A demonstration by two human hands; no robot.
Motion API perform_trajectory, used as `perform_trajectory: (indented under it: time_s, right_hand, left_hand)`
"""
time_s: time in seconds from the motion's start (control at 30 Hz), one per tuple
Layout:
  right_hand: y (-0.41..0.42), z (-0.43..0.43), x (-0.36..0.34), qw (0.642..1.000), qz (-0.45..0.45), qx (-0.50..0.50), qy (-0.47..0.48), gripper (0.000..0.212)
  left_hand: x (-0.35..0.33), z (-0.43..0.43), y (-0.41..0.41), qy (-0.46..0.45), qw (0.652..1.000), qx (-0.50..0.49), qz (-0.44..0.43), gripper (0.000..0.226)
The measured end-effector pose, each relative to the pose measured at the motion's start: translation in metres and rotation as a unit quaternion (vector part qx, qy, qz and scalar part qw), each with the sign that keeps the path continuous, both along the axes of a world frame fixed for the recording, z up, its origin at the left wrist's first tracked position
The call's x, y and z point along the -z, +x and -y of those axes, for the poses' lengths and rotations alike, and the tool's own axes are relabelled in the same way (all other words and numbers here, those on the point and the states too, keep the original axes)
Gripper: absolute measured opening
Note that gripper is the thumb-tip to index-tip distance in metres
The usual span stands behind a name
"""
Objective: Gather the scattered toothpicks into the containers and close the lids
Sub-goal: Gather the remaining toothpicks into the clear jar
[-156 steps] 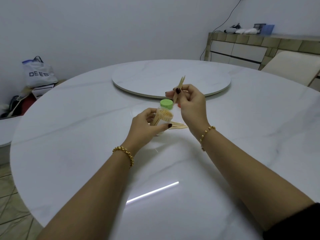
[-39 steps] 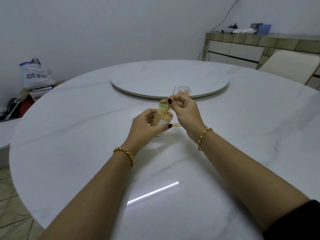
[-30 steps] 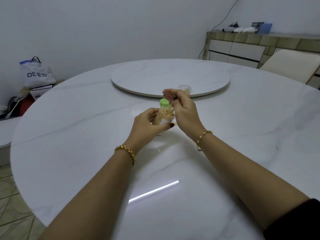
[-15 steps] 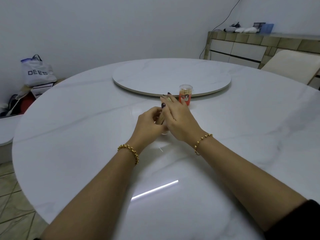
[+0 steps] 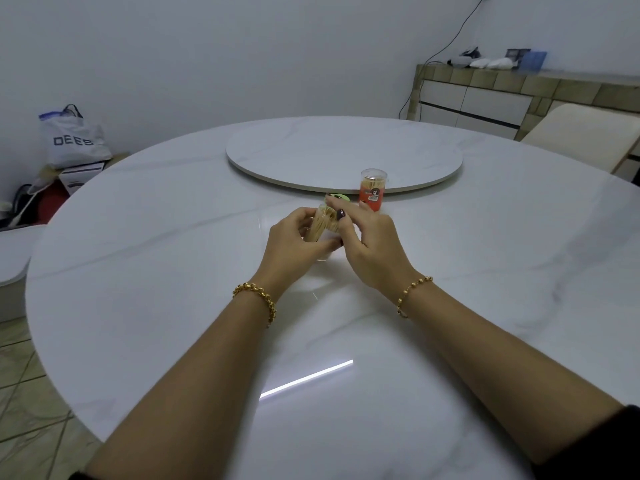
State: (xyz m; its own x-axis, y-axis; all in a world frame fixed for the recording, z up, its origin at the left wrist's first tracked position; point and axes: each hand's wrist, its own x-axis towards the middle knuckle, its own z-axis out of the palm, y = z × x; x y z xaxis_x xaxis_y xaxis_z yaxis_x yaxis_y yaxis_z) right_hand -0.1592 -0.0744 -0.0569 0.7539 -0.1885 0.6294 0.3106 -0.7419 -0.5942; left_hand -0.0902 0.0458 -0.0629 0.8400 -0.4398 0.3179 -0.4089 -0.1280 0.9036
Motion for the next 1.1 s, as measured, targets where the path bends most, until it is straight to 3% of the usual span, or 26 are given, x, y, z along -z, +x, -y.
perform_trajectory:
  time_s: [0.1, 0.3, 0.43, 0.57, 0.67, 0.77, 0.93, 1.1]
  right_hand:
    - [0.0, -0.002, 0.001, 1.0, -0.003, -0.005, -0.006, 0.057]
    - [-0.001, 0.002, 0.002, 0.998, 0.062, -0.001, 0.025, 0.035]
    - [0.0, 0.007, 0.007, 0.997, 0.08, -0.002, -0.009, 0.039]
    - [0.0, 0.013, 0.01, 0.999, 0.025, -0.017, -0.04, 0.037]
    - [-0.002, 0.019, 0.005, 0.998, -0.002, -0.012, 0.058, 0.045]
    - [-0.003, 0.033, 0.002, 0.99, -0.048, 0.062, 0.117, 0.038]
    - [-0.007, 0.051, 0.011, 0.955, -0.266, 0.118, 0.053, 0.03]
    - [-0.001, 0.039, 0.016, 0.944, -0.32, 0.069, -0.032, 0.021]
  left_hand:
    - [0.0, -0.001, 0.001, -0.002, 1.0, 0.002, -0.002, 0.043]
    - [0.0, -0.002, 0.002, 0.002, 1.0, 0.012, 0.004, 0.044]
    - [0.0, -0.002, 0.003, 0.002, 1.0, 0.016, 0.004, 0.046]
    - [0.002, -0.001, 0.004, 0.001, 1.0, 0.021, -0.002, 0.047]
    - [0.003, -0.002, 0.005, 0.0, 1.0, 0.016, -0.008, 0.048]
    - [0.002, -0.003, 0.006, -0.001, 1.0, 0.01, -0.011, 0.047]
    - [0.0, -0.006, 0.008, -0.006, 1.0, 0.006, -0.021, 0.049]
    - [0.0, -0.008, 0.011, -0.005, 1.0, -0.002, -0.012, 0.049]
